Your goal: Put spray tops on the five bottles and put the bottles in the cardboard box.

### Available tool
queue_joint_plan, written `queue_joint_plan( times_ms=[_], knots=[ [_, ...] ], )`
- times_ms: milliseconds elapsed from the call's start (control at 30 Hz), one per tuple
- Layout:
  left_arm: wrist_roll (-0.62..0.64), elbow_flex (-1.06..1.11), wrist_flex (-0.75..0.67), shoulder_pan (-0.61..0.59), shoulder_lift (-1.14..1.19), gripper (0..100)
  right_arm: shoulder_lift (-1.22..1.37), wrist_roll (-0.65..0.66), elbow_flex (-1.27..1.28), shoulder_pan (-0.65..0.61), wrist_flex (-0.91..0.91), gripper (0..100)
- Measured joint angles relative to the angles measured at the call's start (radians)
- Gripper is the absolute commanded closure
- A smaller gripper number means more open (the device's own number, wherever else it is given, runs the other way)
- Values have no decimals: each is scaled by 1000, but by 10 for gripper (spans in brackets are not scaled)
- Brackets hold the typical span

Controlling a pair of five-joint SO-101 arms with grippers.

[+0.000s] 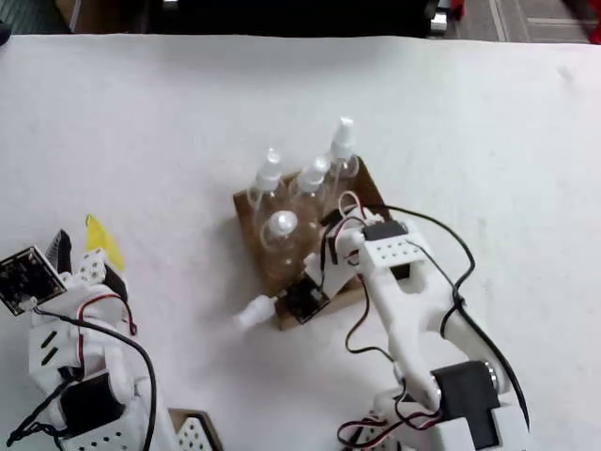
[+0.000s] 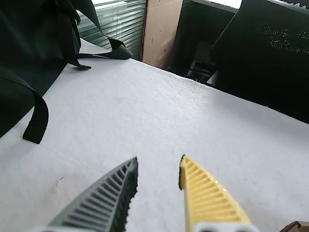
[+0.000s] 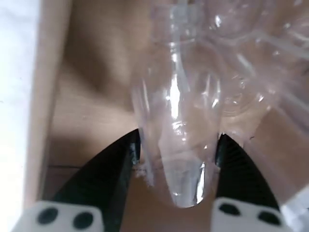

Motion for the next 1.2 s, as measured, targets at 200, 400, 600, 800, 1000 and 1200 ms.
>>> queue_joint_plan(
  times_ms=[200,400,600,800,1000,1200],
  knots=[
    [0,0,0,0,0,861,44,9,-12,-5,-3,985],
    [0,0,0,0,0,861,60,15,-15,-11,-3,981],
    [0,0,0,0,0,861,54,15,-21,-11,-3,981],
    [0,0,0,0,0,861,-83,14,-14,5,84,981],
    [0,0,0,0,0,861,-281,14,-14,2,232,981],
    [0,0,0,0,0,861,-450,12,-14,0,338,981]
  ],
)
